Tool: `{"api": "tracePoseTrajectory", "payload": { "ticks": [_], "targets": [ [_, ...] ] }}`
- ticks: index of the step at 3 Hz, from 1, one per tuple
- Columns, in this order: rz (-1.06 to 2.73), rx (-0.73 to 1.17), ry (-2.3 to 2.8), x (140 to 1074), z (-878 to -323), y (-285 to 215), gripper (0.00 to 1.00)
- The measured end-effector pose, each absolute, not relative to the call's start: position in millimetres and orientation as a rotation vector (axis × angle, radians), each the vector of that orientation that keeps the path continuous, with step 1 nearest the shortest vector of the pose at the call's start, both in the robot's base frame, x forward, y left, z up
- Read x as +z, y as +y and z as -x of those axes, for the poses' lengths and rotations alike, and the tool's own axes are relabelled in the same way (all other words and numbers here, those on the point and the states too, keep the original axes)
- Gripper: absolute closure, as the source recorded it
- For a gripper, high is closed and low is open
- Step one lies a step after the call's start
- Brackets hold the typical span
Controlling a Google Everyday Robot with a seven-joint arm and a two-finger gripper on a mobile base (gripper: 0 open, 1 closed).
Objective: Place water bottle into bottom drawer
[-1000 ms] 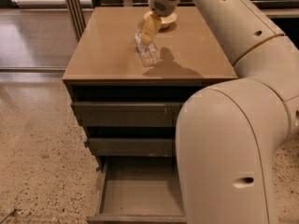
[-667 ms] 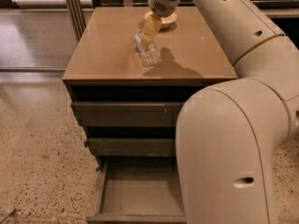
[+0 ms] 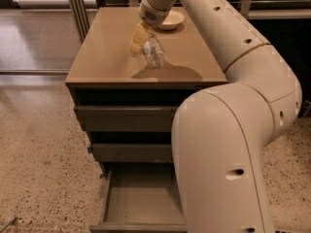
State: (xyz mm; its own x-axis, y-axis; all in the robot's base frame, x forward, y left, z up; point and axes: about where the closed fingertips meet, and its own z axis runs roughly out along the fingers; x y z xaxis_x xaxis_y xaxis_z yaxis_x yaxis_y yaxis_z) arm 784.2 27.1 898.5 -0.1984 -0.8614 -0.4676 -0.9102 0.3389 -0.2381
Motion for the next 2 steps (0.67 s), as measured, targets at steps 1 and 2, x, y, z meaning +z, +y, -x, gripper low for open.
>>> {"api": "tracePoseTrajectory", "payload": {
  "ticks": [1, 2],
  "targets": [
    [1.546, 0.123, 2.084, 898.3, -784.2, 27.3, 0.0],
    [1.533, 0.127, 2.098, 894.5, -786.1, 25.0, 0.0]
  ]
}}
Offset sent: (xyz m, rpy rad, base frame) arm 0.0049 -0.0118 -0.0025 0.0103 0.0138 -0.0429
